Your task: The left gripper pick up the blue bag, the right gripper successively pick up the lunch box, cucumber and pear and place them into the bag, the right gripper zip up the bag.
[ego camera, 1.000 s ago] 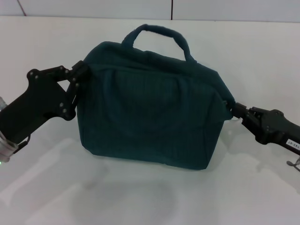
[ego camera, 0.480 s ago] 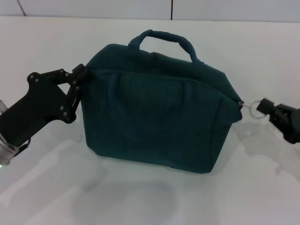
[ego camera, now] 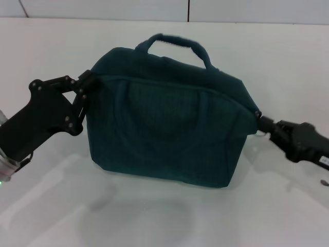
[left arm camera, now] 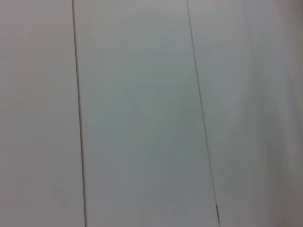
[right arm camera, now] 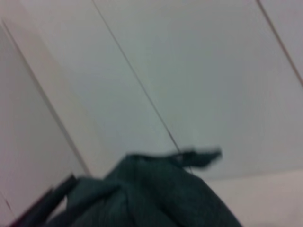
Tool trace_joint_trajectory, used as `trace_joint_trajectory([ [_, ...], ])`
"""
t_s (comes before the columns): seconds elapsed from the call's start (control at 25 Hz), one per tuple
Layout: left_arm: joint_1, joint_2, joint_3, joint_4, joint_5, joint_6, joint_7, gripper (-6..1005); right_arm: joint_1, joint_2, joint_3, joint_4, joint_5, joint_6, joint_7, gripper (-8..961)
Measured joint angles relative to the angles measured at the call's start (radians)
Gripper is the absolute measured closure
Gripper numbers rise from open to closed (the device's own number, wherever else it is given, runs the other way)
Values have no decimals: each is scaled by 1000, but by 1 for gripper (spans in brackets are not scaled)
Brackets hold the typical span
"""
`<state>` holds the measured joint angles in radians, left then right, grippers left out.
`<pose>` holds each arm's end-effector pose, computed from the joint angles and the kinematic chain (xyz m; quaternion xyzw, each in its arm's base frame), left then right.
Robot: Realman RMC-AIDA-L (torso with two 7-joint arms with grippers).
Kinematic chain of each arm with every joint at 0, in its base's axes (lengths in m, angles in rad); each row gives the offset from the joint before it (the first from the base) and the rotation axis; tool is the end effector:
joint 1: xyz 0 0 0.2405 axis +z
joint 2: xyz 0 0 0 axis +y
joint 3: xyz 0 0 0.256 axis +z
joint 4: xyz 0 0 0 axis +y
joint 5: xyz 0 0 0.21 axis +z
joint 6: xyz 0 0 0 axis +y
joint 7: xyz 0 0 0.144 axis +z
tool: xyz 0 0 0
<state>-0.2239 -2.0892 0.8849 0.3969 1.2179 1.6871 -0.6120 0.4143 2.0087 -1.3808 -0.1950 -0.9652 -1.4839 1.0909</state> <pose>-0.2987 0.2507 0.0108 -0.8214 -0.0663 -0.4236 0.3761 0.2865 0.2825 -0.0377 -0.8463 0.3062 0.4028 0.1668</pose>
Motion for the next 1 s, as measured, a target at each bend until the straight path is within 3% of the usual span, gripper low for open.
trace_joint_trajectory([
  [0.28, 7, 5, -8, 9, -37, 135, -37, 945, -18, -21, 52, -1, 1, -67, -5, 943],
  [0.44, 21, 11, -6, 141, -26, 168, -203, 890, -20, -22, 53, -1, -1, -60, -13, 943],
  [0.56, 5, 16, -7, 294, 62, 153, -378, 687, -18, -22, 53, -1, -2, -62, -19, 942],
  [0.76, -118, 18, -7, 483, 253, 90, -650, 479, -14, -22, 54, -1, -4, -68, -21, 942],
  [1.0, -327, 43, -2, 536, 484, 60, -896, 484, -13, -17, 54, -1, -8, -68, -31, 942],
])
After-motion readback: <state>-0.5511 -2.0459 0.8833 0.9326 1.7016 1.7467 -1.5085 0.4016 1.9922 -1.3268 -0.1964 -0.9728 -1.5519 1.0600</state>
